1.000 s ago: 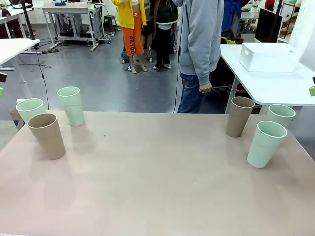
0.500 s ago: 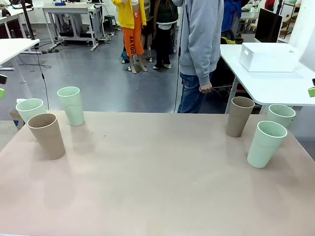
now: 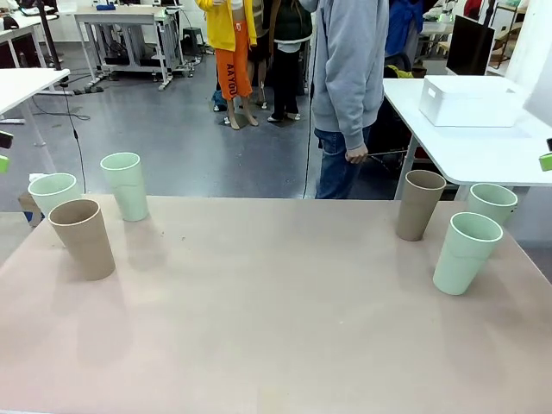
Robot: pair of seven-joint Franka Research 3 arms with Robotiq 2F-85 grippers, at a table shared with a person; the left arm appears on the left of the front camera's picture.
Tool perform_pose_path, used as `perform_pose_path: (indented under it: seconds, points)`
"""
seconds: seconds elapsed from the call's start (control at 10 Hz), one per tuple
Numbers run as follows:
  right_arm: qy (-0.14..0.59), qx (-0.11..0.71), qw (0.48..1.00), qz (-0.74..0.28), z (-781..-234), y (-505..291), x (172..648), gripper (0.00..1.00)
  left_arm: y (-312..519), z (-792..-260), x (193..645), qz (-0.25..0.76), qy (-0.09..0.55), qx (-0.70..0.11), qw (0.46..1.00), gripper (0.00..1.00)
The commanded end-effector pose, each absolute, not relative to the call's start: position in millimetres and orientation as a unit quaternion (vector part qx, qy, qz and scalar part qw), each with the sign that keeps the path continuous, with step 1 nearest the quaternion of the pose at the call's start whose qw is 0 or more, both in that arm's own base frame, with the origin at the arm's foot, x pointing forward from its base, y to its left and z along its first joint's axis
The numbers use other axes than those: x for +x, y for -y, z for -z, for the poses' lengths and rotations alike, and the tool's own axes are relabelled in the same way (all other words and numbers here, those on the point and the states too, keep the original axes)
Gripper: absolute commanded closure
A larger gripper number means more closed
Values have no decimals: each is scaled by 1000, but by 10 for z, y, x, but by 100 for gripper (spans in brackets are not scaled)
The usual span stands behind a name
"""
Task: Stack the cups and store them in the basket.
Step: Pick up two Reusable plastic cups , one in each hand.
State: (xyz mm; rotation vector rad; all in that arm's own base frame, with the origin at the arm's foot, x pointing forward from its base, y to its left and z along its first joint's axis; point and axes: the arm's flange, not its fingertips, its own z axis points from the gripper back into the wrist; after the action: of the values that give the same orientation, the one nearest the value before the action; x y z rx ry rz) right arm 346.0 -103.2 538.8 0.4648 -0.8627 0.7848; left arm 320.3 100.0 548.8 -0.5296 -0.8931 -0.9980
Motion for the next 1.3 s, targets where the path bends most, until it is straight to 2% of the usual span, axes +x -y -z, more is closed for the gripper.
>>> perform_pose_path:
  seconds: [0.0, 1.2]
  points:
    - [413, 221, 800, -376, -5389, 1059, 3479, 0, -1008, -5499, 3219, 464, 418, -246, 741, 0]
    - [413, 221, 800, -376, -5389, 1059, 3479, 0, -1008, -5499, 3219, 464, 418, -246, 741, 0]
